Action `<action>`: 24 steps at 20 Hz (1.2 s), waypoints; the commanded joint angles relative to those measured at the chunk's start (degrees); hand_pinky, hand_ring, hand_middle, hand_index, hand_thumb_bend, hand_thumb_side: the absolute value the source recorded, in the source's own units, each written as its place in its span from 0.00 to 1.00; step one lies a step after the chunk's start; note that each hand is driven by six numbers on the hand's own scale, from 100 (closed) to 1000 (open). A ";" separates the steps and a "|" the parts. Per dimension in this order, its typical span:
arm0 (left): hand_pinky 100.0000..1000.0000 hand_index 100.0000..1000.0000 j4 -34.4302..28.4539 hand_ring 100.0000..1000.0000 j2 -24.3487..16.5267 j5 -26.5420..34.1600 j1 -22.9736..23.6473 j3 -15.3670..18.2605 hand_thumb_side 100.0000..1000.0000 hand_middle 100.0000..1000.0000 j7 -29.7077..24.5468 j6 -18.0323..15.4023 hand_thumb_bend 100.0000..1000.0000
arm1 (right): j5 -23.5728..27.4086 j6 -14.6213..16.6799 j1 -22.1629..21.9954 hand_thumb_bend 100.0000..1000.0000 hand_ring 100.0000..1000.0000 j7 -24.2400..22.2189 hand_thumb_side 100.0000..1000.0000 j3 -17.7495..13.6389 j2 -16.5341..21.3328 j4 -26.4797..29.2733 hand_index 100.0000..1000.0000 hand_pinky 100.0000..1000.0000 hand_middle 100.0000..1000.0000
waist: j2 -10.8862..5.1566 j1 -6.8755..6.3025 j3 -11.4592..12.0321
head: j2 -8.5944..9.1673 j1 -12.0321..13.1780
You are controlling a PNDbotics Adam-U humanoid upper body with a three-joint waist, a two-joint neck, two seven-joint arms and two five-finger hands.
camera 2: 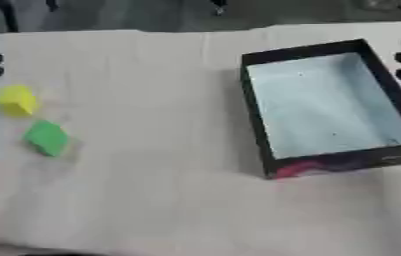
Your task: Pick up the objects with one hand, pass them to the other hand, and then place them into the box on the other side of the table.
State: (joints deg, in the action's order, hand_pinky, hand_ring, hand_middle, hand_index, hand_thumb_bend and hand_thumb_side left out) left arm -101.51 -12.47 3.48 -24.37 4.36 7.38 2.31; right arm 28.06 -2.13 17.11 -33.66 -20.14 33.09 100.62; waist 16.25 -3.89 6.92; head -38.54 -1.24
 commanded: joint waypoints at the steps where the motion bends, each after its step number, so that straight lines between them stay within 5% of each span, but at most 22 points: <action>1: 0.86 0.78 -0.88 0.78 -1.18 -0.37 -0.85 0.27 0.53 0.70 -0.05 -0.12 0.22 | 0.46 -0.14 0.45 0.00 1.00 0.28 0.38 -0.76 2.22 0.56 1.00 1.00 0.98 | -4.09 -0.65 -0.12 | -0.74 -0.92; 15: 0.86 0.78 -1.13 0.78 -1.73 -0.60 -1.72 0.25 0.52 0.70 -0.12 -0.29 0.22 | 0.44 -0.23 0.24 0.00 1.00 0.53 0.39 -1.14 2.29 0.83 1.00 1.00 0.98 | -3.78 -0.73 -0.14 | 1.45 -3.36; 24: 0.85 0.80 1.20 0.79 -12.76 -4.21 -5.56 -1.12 0.47 0.72 -2.36 -0.37 0.24 | 0.63 0.25 -0.78 0.00 1.00 0.83 0.39 -1.40 2.70 0.85 1.00 1.00 0.98 | -4.11 -1.09 0.64 | 0.25 -6.09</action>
State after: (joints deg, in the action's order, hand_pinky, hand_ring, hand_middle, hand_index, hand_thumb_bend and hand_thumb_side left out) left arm -100.17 -21.80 0.08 -29.03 3.34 5.60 2.03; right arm 28.38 -2.02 16.03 -32.99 -20.89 33.59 100.65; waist 16.25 -4.37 7.51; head -38.20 -7.03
